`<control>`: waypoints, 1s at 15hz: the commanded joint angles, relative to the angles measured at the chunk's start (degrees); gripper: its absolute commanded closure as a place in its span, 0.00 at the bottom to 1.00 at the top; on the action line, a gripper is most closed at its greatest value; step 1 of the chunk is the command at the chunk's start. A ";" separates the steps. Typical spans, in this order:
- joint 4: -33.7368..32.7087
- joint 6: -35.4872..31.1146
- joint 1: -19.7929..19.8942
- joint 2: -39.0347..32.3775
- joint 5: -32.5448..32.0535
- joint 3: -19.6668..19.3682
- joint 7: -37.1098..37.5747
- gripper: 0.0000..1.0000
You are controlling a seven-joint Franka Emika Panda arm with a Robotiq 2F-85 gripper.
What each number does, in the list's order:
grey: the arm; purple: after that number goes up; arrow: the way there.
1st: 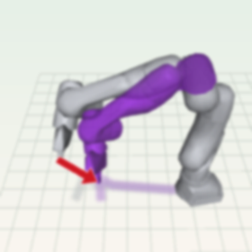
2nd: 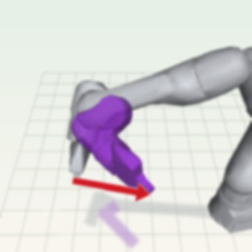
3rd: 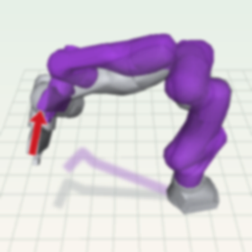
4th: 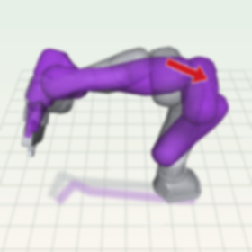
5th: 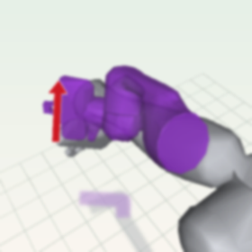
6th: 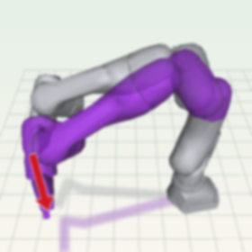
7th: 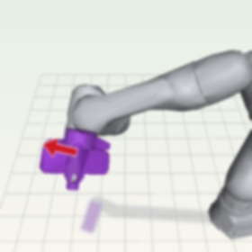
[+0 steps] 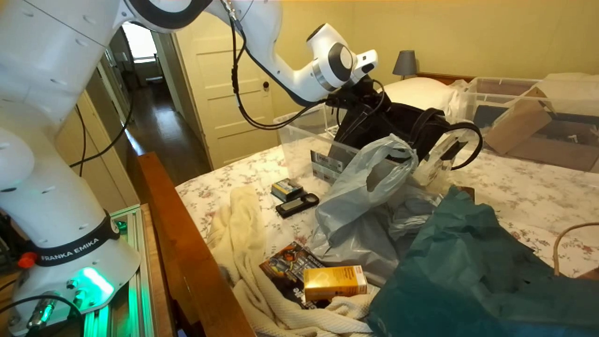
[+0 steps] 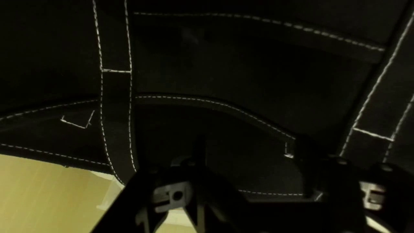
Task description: Pick up the small bottle with the black lid and place it in the shopping bag
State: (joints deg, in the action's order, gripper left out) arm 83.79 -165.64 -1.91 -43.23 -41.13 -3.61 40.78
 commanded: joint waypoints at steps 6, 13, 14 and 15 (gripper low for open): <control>3.43 2.28 0.59 3.56 1.10 2.02 -1.22 0.00; 15.23 7.59 -3.27 12.12 9.00 -0.98 -6.99 0.00; 16.81 8.33 -4.09 13.29 10.46 -1.68 -8.19 0.00; 18.56 8.76 -4.58 14.48 12.06 -1.92 -9.80 0.00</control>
State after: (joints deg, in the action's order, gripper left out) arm 94.92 -158.90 -4.03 -34.45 -34.01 -3.68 35.36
